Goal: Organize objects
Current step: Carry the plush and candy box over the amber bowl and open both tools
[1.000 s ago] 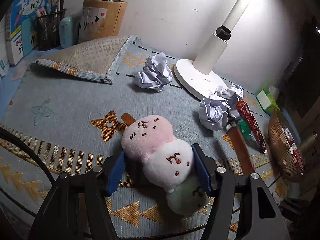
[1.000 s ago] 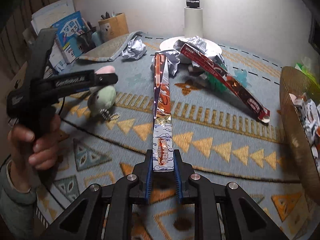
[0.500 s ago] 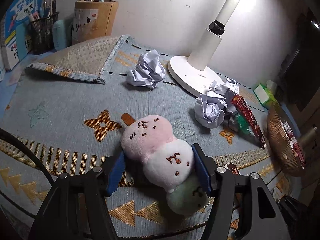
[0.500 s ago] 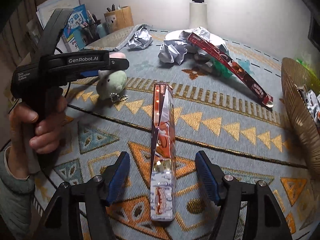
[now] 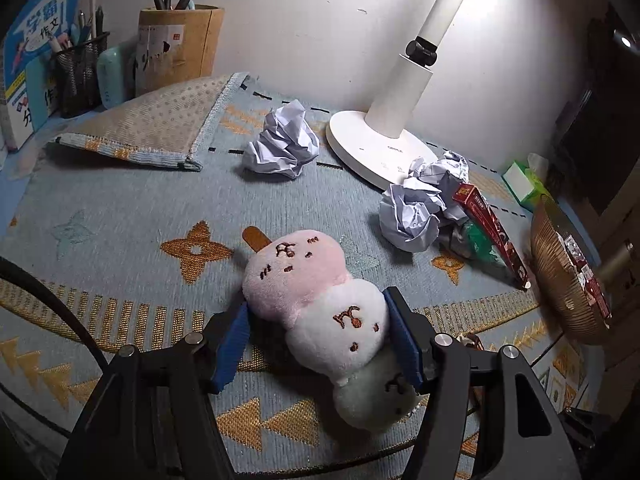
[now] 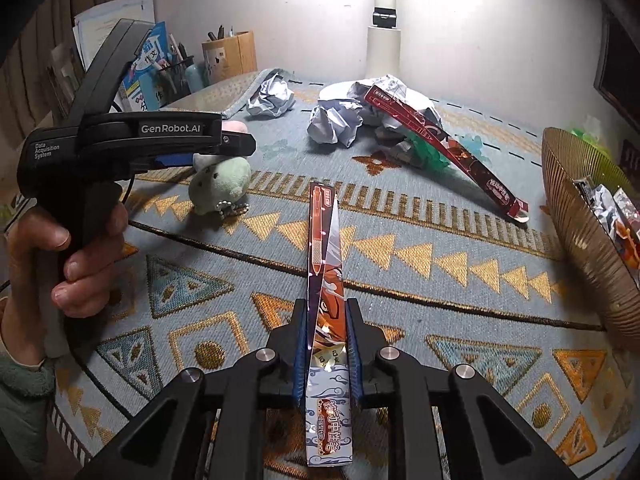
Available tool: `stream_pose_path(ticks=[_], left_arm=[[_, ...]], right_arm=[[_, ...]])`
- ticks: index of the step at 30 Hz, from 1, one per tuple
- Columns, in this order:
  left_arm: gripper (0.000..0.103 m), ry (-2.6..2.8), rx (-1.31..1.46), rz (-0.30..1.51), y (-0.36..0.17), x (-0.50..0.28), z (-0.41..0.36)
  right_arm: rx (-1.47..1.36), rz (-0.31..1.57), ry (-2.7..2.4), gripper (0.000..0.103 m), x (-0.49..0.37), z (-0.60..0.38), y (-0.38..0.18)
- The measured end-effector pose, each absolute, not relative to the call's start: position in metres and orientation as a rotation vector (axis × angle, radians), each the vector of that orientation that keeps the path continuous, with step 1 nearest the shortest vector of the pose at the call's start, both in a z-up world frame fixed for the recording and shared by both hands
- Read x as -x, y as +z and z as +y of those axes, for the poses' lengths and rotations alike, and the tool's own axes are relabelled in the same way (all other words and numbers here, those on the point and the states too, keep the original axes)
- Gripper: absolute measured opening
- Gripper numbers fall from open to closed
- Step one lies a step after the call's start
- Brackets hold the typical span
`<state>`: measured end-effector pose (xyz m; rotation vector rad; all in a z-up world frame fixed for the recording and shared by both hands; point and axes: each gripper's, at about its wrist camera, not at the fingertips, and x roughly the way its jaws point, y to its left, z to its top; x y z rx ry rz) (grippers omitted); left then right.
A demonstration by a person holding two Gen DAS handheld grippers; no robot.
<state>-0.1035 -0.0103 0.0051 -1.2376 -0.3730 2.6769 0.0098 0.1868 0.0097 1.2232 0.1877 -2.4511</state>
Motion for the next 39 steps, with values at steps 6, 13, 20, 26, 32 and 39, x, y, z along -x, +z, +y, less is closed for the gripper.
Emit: stream_pose_path(ticks=[6,13,20,26,32,39], left_arm=[[0.062,2.673,1.171,-0.249,0.015,0.093,0.009],[0.061,2.571,1.07,-0.318,0.051,0.068,0.044],[0.061,2.47,0.903,-0.22,0.118,0.066,0.131],[0.061,2.318,0.878,-0.188,0.142,0.088,0.218],[0.071,2.321,0.778,-0.067,0.144,0.098,0.279],[0.1,2.237,0.944,-0.151,0.111,0.127,0.286]], right_arm=[[-1.249,-0.188,-2.287,0.017,-0.044,0.232,0.012],[-1.208,-0.367,-2.415,0.017,-0.066,0.317,0.049],[-0.981,-0.343,-2.757,0.017,-0.065,0.398,0.129],[-0.819,-0.252,-3.038,0.017,-0.029,0.443,0.172],[-0.893,-0.243,-3.149,0.017,0.022,0.476,0.159],[-1.116,-0.284,-3.129,0.056,0.041,0.496,0.119]])
